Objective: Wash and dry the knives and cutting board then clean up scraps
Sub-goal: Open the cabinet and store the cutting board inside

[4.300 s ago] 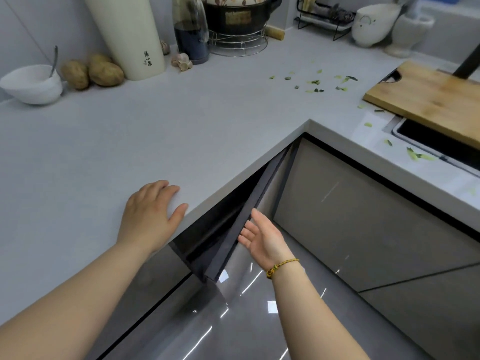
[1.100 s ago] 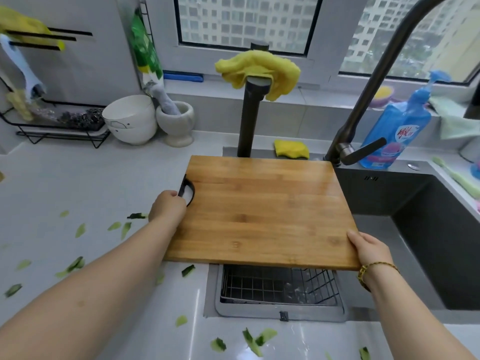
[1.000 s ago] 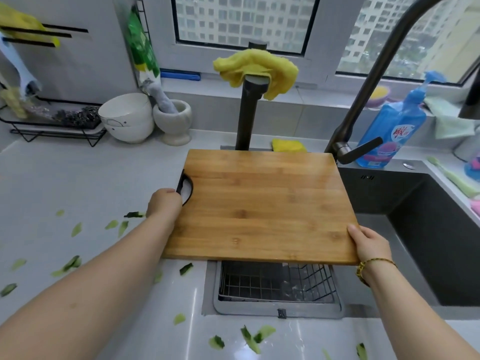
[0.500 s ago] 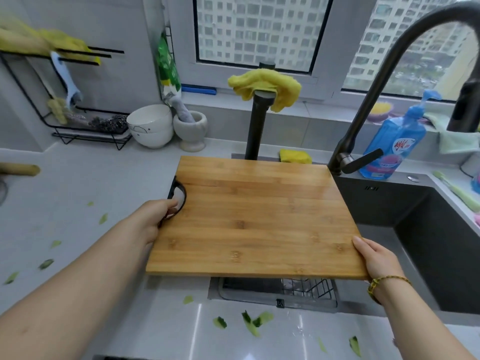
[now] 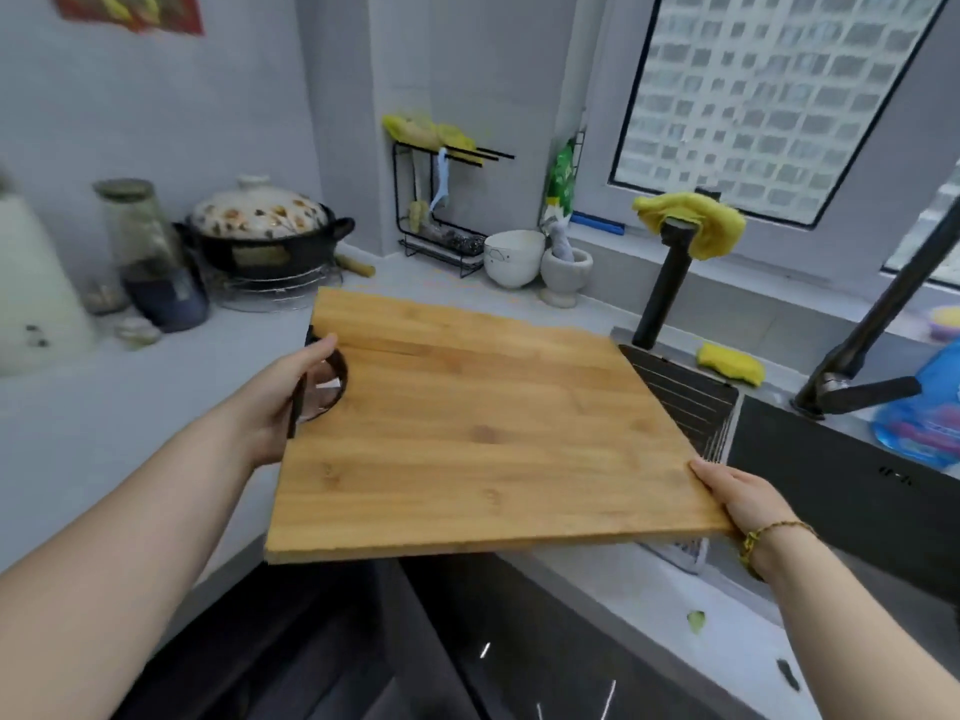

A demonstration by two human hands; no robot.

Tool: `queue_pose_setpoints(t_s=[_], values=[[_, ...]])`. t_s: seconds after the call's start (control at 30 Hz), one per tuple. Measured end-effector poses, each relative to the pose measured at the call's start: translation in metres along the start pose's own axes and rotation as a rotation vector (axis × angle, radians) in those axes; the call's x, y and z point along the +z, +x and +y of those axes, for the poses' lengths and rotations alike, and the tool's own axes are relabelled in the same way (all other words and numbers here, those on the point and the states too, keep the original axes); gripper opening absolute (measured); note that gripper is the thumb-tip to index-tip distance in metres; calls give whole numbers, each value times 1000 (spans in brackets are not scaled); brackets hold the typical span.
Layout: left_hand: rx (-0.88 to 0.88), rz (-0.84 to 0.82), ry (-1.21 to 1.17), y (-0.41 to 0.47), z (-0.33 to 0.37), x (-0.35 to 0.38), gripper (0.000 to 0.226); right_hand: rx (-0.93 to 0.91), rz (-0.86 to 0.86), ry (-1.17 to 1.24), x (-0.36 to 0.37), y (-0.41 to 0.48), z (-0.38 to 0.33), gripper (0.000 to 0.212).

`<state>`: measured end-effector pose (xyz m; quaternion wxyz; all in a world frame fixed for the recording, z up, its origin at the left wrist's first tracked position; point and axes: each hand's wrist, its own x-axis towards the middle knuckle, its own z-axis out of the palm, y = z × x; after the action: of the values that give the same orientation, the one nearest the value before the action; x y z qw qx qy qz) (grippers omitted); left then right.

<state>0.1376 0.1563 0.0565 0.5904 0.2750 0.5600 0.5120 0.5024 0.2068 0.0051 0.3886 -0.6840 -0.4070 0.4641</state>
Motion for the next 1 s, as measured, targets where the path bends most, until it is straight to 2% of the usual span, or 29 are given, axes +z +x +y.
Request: queue_pose_setpoints(t_s=[0.07,0.17,0.2,0.3,0.43,0.53,0.63,0.67,0.73,0.8,0.9,1.0], values=[[8,11,-16,-32,-10,-14,44,24,-67,-19,7,-7,4,31],[63,100,-54,-72,-30,-31,66,56,-157,-25,20,-19,9,29],[74,118,-88,-84,-36,-36,63,60,-181,-24,25,-23,10,28],[116,196,-187,-109,-51,-51,32,59,-227,8,40,-37,8,20],[171,320,-249,-137,-72,-63,27,47,-229,46,58,-52,3,37],[185,369,-329,-163,-86,-76,27,50,-219,226,71,-72,5,46],[196,335,-450,-186,-96,-92,25,118,-233,637,83,-104,10,60],[205,335,-486,-192,-98,-96,26,138,-230,772,88,-118,13,65],[212,339,-536,-203,-105,-103,39,172,-283,893,103,-154,25,72],[207,336,-581,-218,-113,-107,47,199,-414,859,124,-200,40,70],[187,298,-662,-232,-126,-110,26,178,-620,712,150,-255,58,56],[160,237,-702,-245,-143,-122,20,72,-594,681,162,-284,72,51]])
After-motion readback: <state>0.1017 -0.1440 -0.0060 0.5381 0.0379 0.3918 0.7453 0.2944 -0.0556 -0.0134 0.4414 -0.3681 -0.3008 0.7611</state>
